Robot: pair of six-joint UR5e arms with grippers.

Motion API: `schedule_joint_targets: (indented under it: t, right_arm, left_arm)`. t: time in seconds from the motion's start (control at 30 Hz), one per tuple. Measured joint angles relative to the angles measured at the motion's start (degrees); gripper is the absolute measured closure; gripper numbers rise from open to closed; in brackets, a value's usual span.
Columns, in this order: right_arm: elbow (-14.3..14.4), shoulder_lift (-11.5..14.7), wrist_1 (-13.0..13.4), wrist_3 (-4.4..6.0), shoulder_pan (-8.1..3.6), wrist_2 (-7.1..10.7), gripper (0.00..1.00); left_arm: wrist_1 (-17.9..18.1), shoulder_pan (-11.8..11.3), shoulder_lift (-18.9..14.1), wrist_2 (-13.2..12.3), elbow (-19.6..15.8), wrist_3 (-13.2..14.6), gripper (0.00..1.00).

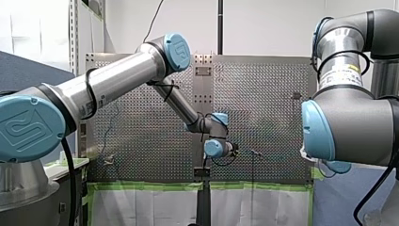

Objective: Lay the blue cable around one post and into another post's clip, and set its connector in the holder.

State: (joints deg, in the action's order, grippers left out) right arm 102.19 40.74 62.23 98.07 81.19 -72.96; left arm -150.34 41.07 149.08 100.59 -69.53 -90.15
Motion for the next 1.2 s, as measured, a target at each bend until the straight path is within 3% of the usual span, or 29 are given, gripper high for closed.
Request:
schedule_joint_targets:
  t: [0.37, 0.6, 1.2]
  right_arm:
    - [-0.13, 0.01, -0.02, 0.06, -0.01, -0.06, 1.0]
    - [-0.46, 0.01, -0.11, 0.75, -0.06, -0.02, 1.0]
    - [-0.54, 0.0, -0.11, 1.29, -0.26, -0.08, 1.0]
  left_arm:
    - [2.36, 0.56, 0.06, -0.64, -1.07, -3.66, 0.99]
    - [3.28, 0.23, 0.36, -0.76, -1.52, -6.04, 0.99]
    - [2.95, -0.53, 1.31, -0.74, -2.2, -6.76, 0.99]
